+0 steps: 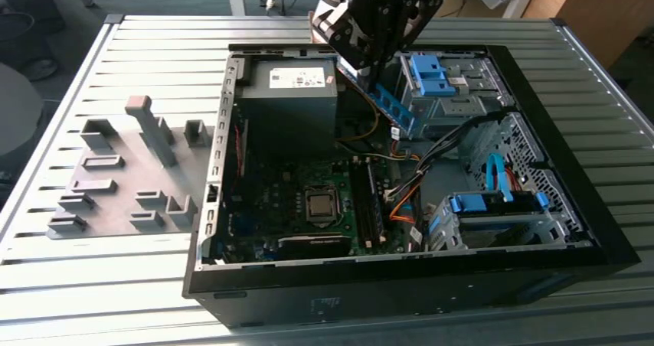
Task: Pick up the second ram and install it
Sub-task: 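Insert the second ram into the second slot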
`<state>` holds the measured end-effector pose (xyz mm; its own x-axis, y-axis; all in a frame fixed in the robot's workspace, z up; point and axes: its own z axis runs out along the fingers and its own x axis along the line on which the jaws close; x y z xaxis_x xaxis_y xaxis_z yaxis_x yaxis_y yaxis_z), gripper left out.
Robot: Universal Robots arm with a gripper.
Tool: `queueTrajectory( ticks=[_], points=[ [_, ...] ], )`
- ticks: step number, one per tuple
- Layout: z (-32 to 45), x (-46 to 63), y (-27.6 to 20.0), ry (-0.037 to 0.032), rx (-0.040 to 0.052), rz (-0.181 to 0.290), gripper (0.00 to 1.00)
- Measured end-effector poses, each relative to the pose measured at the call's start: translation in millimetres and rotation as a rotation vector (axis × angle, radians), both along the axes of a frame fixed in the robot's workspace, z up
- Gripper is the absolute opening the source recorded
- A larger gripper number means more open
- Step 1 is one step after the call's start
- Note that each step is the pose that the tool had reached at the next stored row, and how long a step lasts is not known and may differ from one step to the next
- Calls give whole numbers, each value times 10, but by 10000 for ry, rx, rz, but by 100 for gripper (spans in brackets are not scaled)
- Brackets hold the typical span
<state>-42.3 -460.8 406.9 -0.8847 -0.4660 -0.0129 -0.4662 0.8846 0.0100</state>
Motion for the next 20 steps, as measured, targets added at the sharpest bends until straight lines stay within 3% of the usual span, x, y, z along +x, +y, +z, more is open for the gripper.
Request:
queueTrajectory(
  ticks=[5, 17, 20],
  points=[
    [-1, 0, 0, 0, 0, -137, 14],
    [-13, 0, 0, 0, 0, -2191, 14],
    [-14, 0, 0, 1, -1, -2491, 14]
  ],
)
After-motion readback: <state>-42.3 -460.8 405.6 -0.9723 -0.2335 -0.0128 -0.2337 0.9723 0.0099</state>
